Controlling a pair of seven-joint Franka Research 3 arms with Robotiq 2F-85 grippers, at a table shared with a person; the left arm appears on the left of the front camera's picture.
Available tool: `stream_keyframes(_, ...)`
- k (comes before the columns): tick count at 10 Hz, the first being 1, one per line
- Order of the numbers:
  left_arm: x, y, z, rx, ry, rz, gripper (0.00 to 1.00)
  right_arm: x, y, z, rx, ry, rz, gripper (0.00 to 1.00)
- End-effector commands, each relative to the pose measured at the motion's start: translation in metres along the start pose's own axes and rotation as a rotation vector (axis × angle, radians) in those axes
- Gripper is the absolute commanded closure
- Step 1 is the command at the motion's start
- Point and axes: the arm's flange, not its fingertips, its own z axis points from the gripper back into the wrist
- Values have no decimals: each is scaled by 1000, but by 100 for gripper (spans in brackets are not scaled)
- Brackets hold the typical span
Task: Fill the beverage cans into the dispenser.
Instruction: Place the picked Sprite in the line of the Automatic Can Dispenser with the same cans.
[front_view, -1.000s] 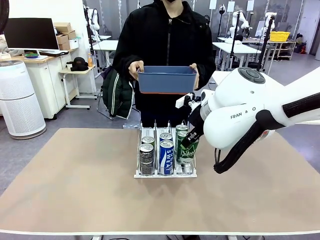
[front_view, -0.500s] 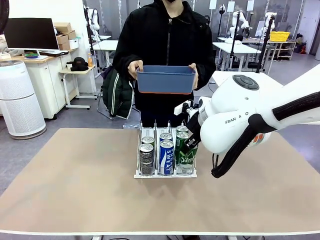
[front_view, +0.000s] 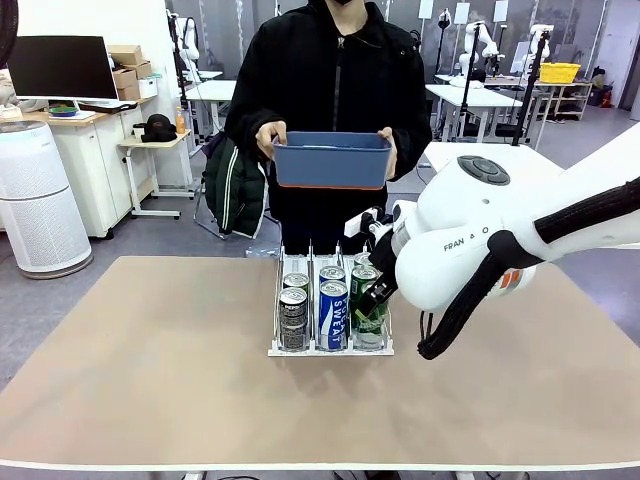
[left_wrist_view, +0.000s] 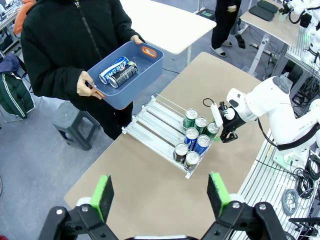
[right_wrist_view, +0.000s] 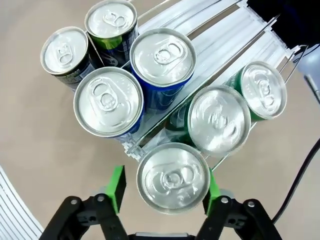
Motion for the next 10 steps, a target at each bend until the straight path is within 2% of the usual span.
stream_keyframes(1,0,0,1,-9,-15,15,0,9,-3,10,28,21,-1,2)
stream_keyframes(2,0,0,1,-9,-15,15,0,12,-4,15,20,28,-5,0)
stream_keyframes(8,0,0,1,-9,-15,15,0,17,-8,49,19,49,-60,0)
stream_keyframes(10,0,0,1,-9,-15,15,0,18,-13,38,11,38,-23,0)
